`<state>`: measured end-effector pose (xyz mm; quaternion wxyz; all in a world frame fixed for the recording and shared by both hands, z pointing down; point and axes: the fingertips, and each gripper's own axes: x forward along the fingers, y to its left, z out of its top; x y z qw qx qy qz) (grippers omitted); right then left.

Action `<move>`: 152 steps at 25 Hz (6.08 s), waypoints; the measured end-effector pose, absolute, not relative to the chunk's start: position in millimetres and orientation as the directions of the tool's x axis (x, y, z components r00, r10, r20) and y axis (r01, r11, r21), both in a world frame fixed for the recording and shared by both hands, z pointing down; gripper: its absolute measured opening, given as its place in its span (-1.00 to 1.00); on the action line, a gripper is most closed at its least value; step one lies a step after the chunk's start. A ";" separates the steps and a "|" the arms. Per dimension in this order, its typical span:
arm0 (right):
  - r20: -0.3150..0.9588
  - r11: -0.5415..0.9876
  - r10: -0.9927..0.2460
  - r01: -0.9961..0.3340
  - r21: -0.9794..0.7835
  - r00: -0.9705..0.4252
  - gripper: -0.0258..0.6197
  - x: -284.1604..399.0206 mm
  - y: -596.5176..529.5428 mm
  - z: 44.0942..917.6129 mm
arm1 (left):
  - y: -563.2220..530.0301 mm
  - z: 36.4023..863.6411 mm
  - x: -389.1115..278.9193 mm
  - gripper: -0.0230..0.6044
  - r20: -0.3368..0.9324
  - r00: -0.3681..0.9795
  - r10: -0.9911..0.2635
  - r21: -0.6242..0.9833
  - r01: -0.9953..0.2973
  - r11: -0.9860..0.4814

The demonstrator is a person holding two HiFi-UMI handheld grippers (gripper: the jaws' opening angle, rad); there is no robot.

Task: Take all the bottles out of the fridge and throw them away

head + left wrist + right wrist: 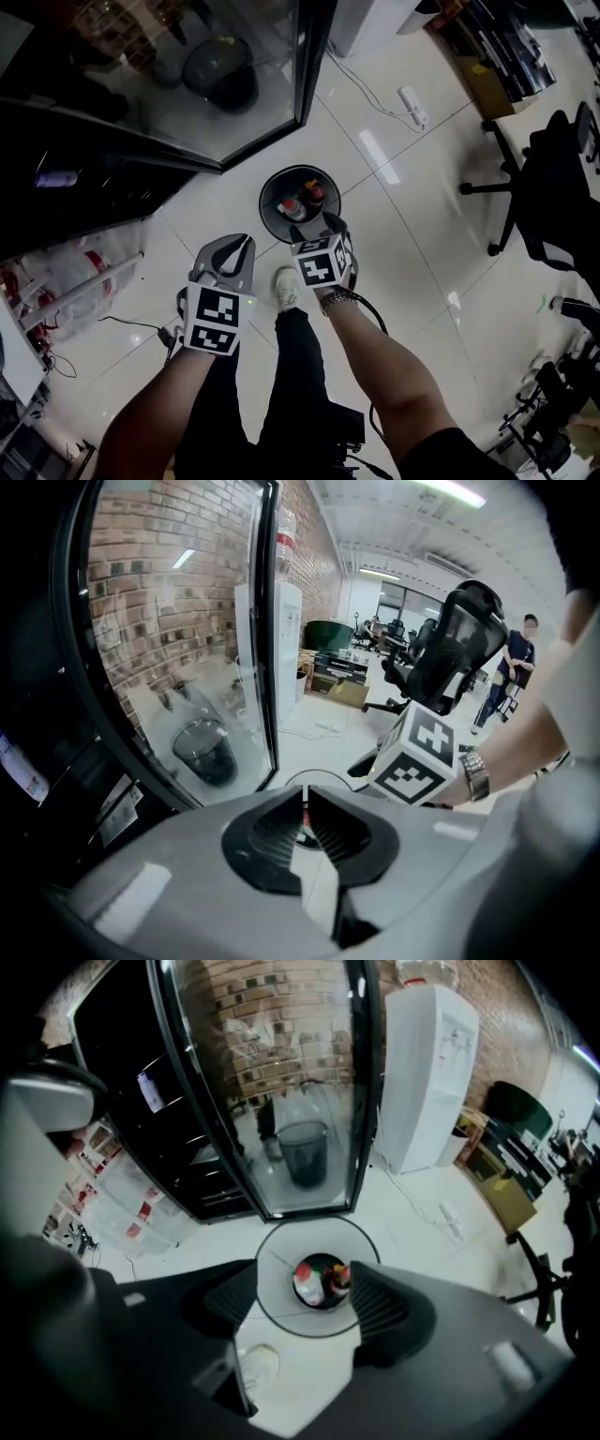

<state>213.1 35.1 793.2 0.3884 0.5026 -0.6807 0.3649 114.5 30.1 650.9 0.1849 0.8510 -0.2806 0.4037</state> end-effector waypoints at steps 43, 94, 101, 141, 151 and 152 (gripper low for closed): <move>0.704 0.702 -0.496 -0.712 -0.020 -0.508 -0.01 -65.6 -28.1 574.7 | 13.0 504.6 -143.3 -0.91 0.656 0.246 -0.714 -0.025 -0.938 -0.346; 0.676 0.696 -0.557 -0.716 0.062 -0.483 -0.05 -306.9 -243.3 597.0 | -35.1 540.4 -331.3 -0.91 0.671 0.169 -0.722 0.037 -0.980 -0.194; 0.678 0.698 -0.552 -0.714 0.057 -0.486 -0.07 -299.6 -232.5 595.8 | -36.3 540.9 -325.4 -0.91 0.673 0.171 -0.720 0.038 -0.980 -0.197; 0.848 0.299 -0.498 -0.954 -0.026 -0.180 -0.08 162.3 -8.4 722.3 | 20.4 589.5 48.3 -0.91 0.738 0.489 -0.464 0.038 -0.718 -0.695; 0.847 0.265 -0.514 -0.964 0.009 -0.133 -0.07 208.6 -10.3 741.0 | 22.8 601.6 78.9 -0.91 0.757 0.487 -0.436 0.032 -0.694 -0.719; 0.845 0.264 -0.518 -0.965 0.006 -0.136 -0.07 209.6 -11.3 739.3 | 21.8 601.2 80.9 -0.91 0.757 0.487 -0.436 0.032 -0.694 -0.720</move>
